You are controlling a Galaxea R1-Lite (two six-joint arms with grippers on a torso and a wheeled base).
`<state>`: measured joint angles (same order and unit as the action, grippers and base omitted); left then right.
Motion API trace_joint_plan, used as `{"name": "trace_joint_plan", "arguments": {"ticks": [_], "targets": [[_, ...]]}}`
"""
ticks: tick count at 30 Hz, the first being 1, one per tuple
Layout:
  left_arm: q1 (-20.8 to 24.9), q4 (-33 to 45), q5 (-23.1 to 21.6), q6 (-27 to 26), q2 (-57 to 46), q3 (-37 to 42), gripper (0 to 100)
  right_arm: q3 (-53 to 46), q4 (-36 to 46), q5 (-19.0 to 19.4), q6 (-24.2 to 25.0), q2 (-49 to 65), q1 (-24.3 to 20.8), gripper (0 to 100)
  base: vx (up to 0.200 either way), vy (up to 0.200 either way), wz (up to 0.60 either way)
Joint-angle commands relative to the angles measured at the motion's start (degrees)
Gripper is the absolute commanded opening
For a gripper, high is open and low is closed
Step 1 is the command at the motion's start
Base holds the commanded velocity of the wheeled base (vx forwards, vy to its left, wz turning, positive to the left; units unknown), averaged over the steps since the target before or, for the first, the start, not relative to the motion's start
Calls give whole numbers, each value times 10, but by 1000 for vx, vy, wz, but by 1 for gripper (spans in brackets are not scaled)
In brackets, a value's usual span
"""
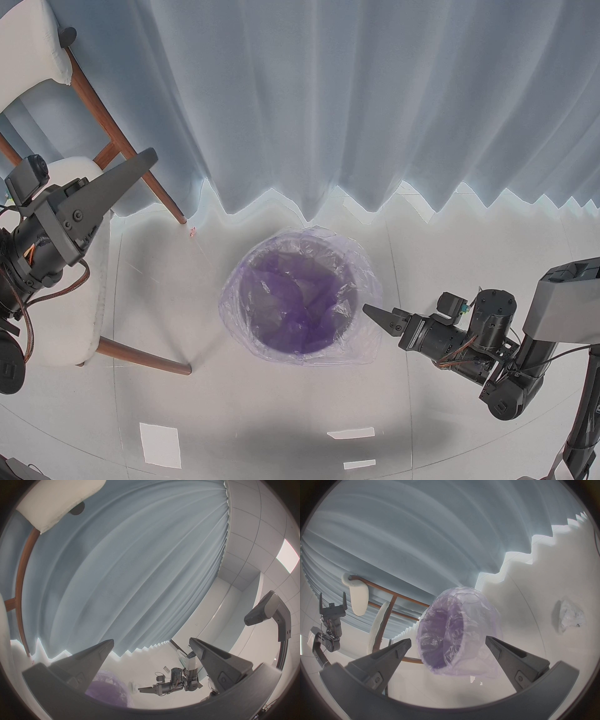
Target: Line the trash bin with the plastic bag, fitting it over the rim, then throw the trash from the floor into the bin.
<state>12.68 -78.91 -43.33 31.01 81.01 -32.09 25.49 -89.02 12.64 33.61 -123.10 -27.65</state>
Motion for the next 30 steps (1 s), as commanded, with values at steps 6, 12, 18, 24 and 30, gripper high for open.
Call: {"name": "trace_joint_plan", "arguments": {"ticks": [6,12,18,24,30], "targets": [[9,1,-1,0,-4,19,100,13,-10,0,-7,-35,18,100,0,0,0],[-3,6,-29,1,-28,49,100,22,-10,0,-6,-46,20,100,167,0,0],[-3,2,-32,1,-25,48,100,49,-10,0,-5,-69,24,100,200,0,0],[5,10,-27,5,-10,1,100,81,-9,0,-3,-80,66,100,33,0,0],[9,-7,-15,-35,60,-25,100,83,24,-28,-3,-65,83,100,-67,0,0]]}}
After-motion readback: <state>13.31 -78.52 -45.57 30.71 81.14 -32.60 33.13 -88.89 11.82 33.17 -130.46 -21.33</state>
